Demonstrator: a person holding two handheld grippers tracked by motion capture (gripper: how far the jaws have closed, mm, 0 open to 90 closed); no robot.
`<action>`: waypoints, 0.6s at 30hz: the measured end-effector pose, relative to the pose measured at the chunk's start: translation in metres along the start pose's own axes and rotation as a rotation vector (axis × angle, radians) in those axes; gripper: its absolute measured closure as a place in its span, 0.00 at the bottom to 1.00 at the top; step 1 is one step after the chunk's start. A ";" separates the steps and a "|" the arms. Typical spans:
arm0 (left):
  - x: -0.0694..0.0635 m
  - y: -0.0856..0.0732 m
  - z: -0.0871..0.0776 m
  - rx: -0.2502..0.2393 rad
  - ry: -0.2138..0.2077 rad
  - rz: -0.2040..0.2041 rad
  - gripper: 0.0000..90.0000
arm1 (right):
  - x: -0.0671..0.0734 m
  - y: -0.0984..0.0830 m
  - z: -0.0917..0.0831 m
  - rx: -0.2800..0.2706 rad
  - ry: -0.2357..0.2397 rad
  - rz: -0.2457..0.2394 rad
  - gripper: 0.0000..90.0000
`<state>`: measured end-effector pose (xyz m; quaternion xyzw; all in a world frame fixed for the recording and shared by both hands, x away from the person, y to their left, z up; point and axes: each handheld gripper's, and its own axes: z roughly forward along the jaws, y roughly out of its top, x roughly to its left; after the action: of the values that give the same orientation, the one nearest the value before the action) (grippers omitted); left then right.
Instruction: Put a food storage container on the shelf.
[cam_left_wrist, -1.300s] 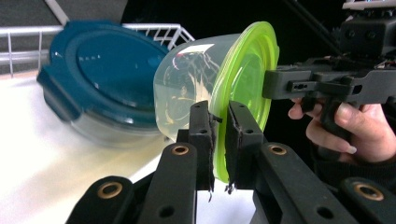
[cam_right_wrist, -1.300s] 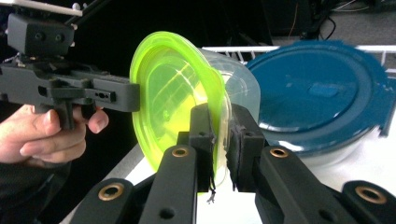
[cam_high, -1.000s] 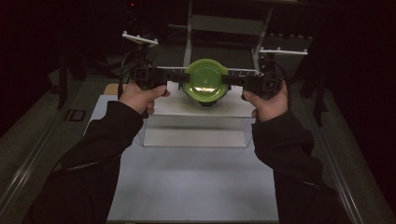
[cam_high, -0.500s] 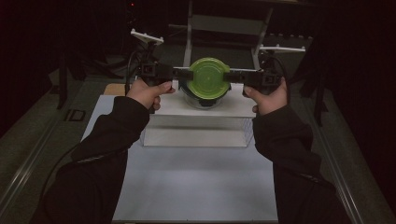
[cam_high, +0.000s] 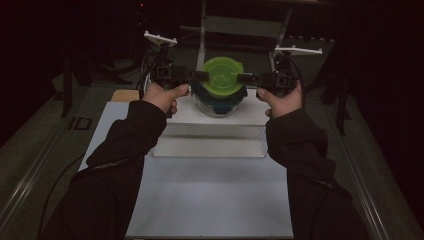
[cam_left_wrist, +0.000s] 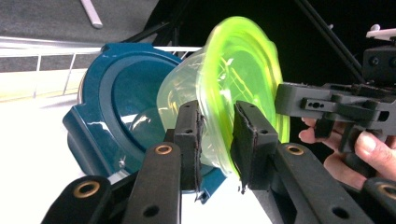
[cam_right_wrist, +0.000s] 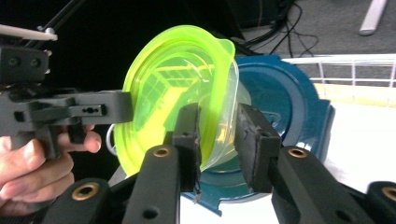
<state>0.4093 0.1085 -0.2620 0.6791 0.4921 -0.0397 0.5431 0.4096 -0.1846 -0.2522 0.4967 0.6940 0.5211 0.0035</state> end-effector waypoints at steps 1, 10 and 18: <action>0.001 0.000 0.001 -0.006 0.001 -0.002 0.77 | 0.000 0.001 0.001 -0.003 -0.007 0.002 0.76; 0.003 0.004 0.009 -0.030 0.035 0.011 0.67 | -0.002 0.010 0.009 -0.004 -0.050 -0.009 0.71; 0.009 0.004 0.010 -0.053 0.056 0.010 0.47 | -0.003 0.014 0.012 -0.014 -0.050 -0.025 0.54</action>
<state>0.4214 0.1064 -0.2684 0.6679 0.5047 -0.0048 0.5470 0.4273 -0.1785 -0.2487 0.5010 0.6962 0.5132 0.0307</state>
